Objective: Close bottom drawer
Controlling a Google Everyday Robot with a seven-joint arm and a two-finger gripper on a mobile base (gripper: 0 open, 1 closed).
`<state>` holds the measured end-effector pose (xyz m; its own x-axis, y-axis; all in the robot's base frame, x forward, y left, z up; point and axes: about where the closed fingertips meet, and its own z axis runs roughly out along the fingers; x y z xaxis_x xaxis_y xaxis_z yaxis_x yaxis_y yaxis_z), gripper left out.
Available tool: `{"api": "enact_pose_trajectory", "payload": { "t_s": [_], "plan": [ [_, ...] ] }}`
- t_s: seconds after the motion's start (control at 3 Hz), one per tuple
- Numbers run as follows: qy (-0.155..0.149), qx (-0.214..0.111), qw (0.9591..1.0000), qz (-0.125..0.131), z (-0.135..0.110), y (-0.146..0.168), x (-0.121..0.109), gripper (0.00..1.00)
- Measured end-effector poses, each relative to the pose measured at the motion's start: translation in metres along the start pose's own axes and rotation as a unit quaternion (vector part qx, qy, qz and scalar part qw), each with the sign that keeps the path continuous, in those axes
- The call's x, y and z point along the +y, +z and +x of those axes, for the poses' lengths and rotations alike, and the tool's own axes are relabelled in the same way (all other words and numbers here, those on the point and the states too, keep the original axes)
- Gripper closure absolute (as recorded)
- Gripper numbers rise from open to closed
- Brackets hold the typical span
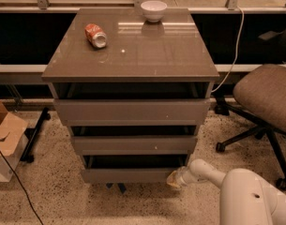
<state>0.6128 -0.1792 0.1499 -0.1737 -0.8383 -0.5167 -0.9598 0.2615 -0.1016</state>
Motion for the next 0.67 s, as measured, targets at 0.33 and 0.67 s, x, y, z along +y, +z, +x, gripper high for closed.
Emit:
{"api": "enact_pose_trajectory", "payload": {
  "t_s": [0.33,0.67],
  "plan": [
    [0.0,-0.001,1.0,-0.002,-0.0006,0.0022,0.0022,0.58],
    [0.0,-0.001,1.0,-0.004,-0.0011,0.0043,0.0044,0.35]
  ]
}}
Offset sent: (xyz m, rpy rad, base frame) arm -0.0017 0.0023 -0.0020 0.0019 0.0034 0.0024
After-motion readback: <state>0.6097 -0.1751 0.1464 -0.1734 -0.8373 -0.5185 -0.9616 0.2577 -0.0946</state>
